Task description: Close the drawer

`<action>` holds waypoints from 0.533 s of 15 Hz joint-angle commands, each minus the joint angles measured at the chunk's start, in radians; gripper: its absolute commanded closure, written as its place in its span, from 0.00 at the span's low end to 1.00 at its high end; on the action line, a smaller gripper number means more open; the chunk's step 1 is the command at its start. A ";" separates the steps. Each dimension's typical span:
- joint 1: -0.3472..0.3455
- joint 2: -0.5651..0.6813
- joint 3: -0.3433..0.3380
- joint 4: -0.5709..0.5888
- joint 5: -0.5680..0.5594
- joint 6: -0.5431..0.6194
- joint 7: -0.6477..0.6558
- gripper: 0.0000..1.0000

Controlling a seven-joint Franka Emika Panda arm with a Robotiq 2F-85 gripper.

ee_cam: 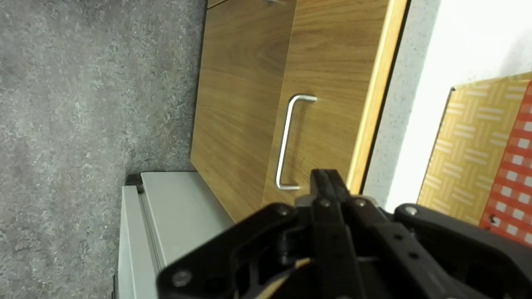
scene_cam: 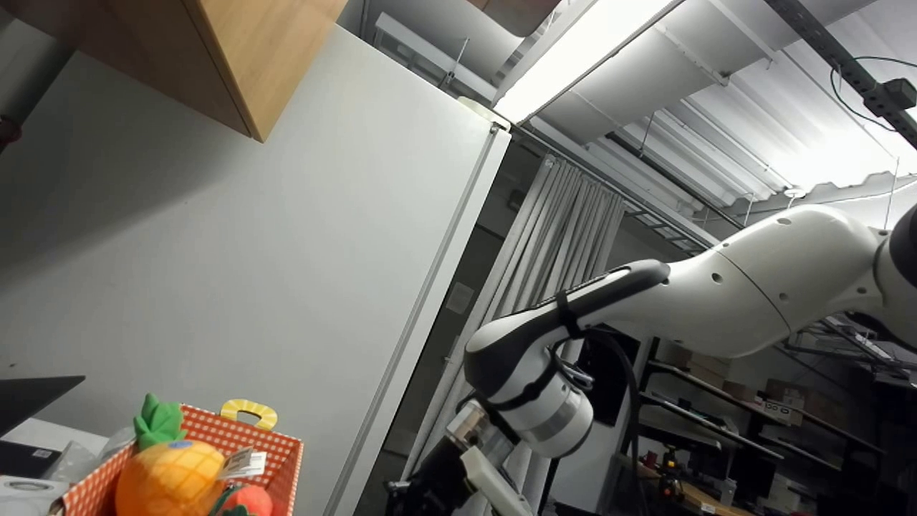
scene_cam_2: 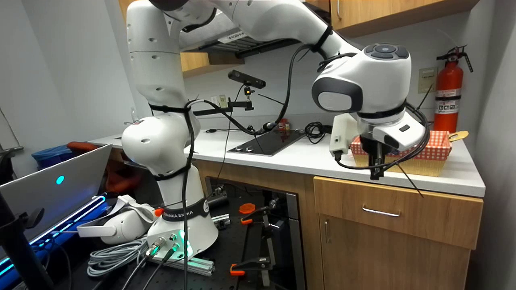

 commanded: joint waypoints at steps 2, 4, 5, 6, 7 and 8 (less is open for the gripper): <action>-0.024 -0.043 -0.036 0.028 -0.020 -0.093 -0.038 1.00; -0.031 -0.051 -0.052 0.037 -0.023 -0.122 -0.048 1.00; -0.033 -0.056 -0.059 0.039 -0.025 -0.135 -0.054 0.99; -0.036 -0.060 -0.066 0.042 -0.028 -0.147 -0.060 0.73; -0.037 -0.064 -0.073 0.041 -0.032 -0.148 -0.068 0.73; -0.040 -0.067 -0.078 0.042 -0.035 -0.154 -0.074 0.68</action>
